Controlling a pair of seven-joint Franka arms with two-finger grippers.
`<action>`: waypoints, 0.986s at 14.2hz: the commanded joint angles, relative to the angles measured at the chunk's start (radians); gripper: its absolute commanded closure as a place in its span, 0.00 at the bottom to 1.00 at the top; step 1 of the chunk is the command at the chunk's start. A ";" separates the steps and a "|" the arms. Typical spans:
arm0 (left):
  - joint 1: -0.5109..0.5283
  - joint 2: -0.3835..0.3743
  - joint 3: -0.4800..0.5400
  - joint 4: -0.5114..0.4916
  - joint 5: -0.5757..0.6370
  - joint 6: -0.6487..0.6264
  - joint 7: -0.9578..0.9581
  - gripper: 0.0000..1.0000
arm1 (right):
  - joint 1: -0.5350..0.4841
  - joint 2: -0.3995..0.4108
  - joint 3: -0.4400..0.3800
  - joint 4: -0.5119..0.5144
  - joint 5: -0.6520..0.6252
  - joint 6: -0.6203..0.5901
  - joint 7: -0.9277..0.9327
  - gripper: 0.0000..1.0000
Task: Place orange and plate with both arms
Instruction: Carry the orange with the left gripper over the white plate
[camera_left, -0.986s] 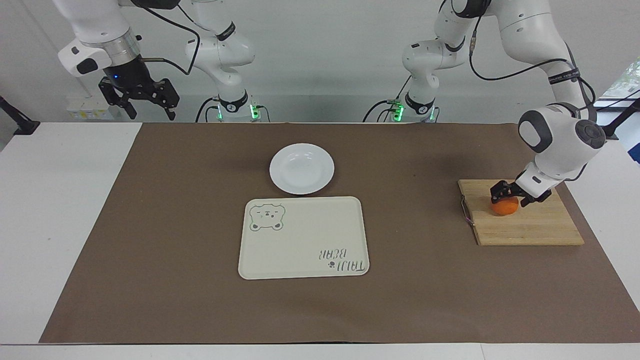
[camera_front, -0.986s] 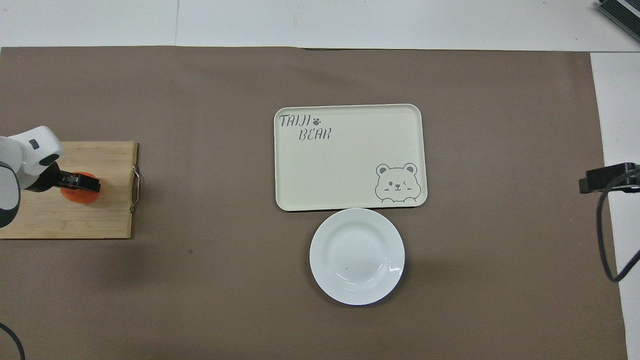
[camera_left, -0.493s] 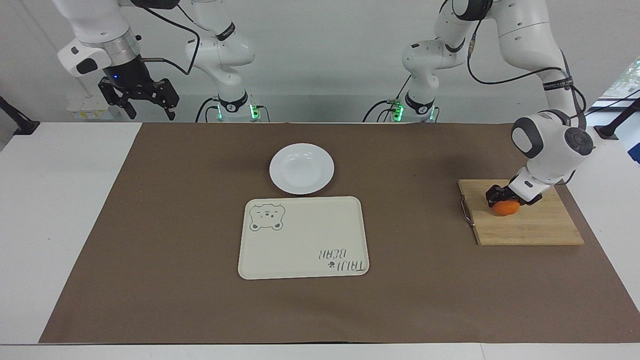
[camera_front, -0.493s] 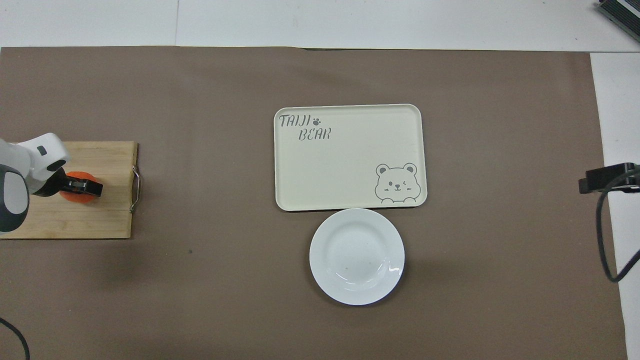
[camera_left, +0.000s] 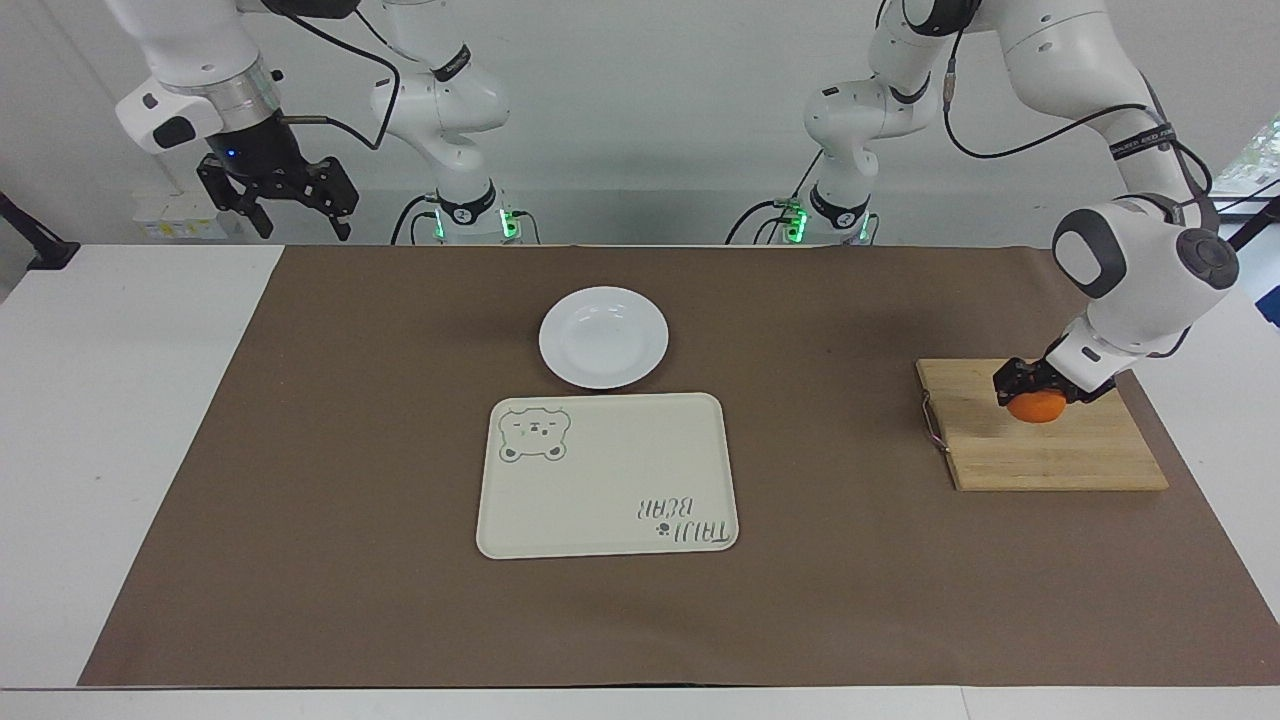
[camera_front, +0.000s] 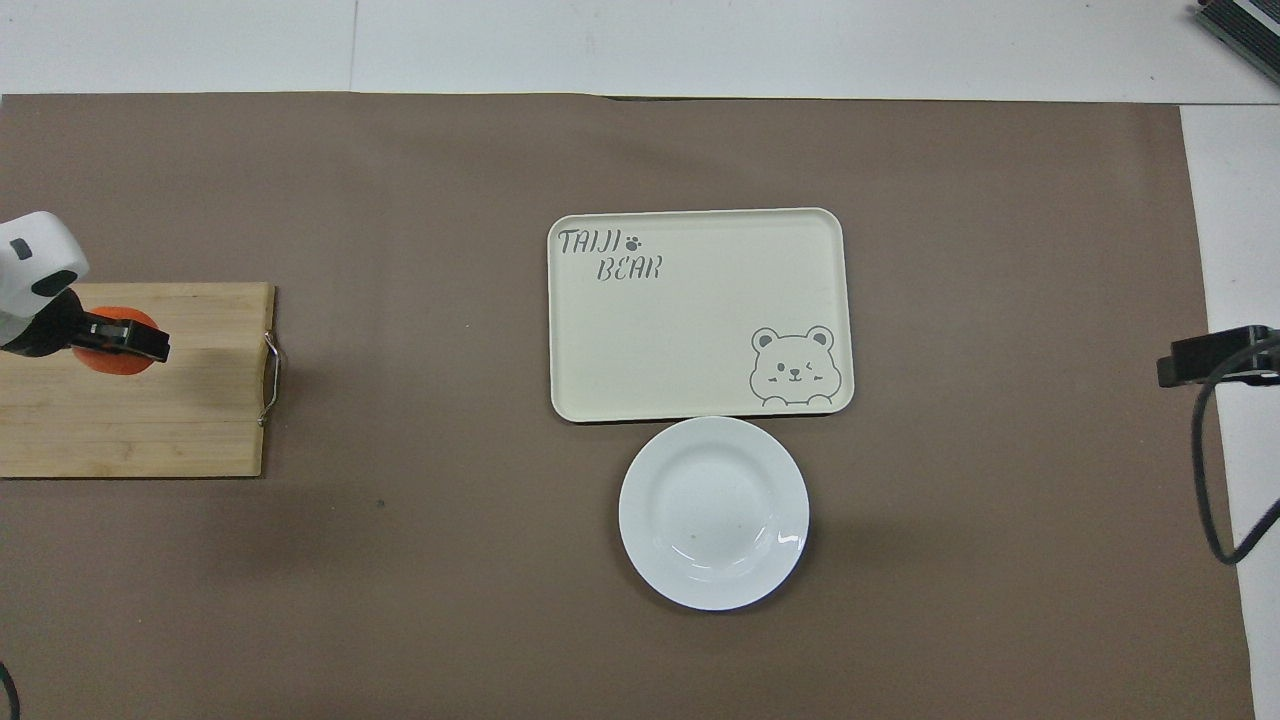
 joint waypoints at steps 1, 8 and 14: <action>-0.050 -0.038 0.004 0.100 -0.008 -0.151 -0.097 1.00 | -0.003 0.003 0.000 0.011 0.006 -0.012 -0.021 0.00; -0.176 -0.133 0.002 0.243 0.024 -0.371 -0.308 1.00 | -0.003 0.003 -0.001 0.011 0.005 -0.014 -0.021 0.00; -0.214 -0.179 -0.019 0.200 0.020 -0.350 -0.341 1.00 | -0.003 0.003 -0.001 0.011 0.005 -0.012 -0.020 0.00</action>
